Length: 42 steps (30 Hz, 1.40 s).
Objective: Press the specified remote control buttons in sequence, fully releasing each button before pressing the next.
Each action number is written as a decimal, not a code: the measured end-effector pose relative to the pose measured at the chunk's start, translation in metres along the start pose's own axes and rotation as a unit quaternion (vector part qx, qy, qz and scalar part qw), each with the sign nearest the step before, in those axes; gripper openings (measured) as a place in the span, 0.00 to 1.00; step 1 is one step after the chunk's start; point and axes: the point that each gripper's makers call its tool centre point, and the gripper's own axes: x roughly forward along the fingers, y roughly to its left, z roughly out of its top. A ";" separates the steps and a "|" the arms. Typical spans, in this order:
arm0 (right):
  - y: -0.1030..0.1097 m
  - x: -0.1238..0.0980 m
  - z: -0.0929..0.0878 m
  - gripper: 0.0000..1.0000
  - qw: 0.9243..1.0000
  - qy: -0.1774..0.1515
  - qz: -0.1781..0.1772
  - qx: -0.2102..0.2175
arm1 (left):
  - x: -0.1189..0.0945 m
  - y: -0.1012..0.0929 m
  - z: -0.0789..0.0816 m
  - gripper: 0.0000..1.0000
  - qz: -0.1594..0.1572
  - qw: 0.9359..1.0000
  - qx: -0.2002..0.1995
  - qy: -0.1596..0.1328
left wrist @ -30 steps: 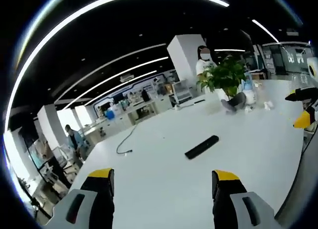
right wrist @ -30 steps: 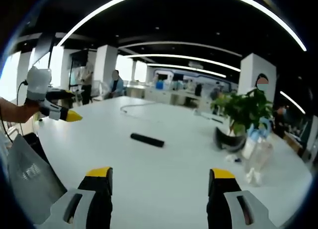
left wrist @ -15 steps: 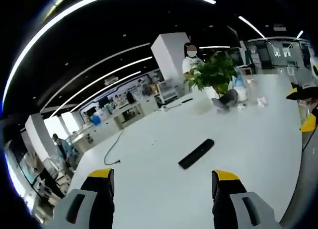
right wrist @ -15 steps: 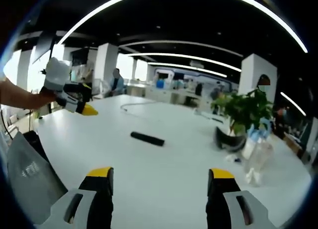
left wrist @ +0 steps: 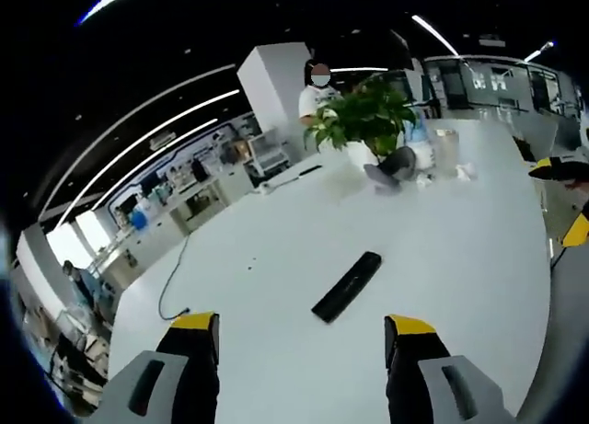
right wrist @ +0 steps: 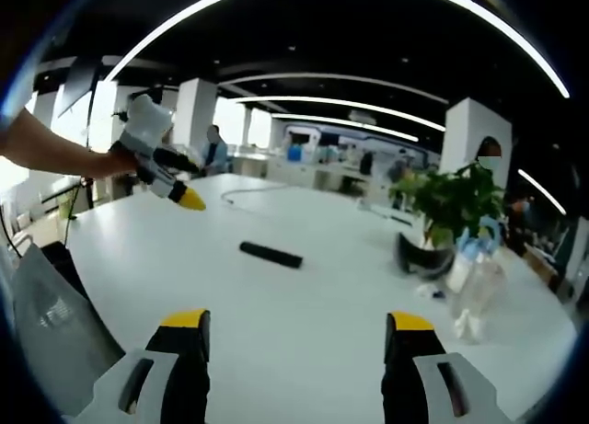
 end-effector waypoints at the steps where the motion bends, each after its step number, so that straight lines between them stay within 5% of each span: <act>1: 0.000 0.000 0.000 0.76 1.000 0.001 0.000 -0.001 | 0.004 0.000 0.000 0.74 -0.007 1.000 -0.001 0.006; 14: 0.002 0.001 -0.002 0.76 1.000 0.008 0.002 -0.010 | 0.047 -0.017 0.005 0.62 -0.114 0.991 0.035 0.062; 20: 0.003 0.002 -0.003 0.76 1.000 0.011 0.003 -0.011 | 0.064 -0.029 0.000 0.61 -0.191 0.975 0.038 0.105; 27: 0.003 0.003 -0.006 0.76 1.000 0.019 0.003 -0.014 | 0.086 -0.022 -0.005 0.57 -0.211 0.965 0.071 0.136; 39: 0.008 0.005 -0.012 0.75 0.999 0.036 0.011 -0.026 | 0.112 -0.032 -0.029 0.53 -0.290 0.928 0.108 0.208; 42: 0.009 0.004 -0.010 0.75 0.999 0.031 0.012 -0.025 | 0.120 -0.033 -0.034 0.53 -0.290 0.924 0.130 0.211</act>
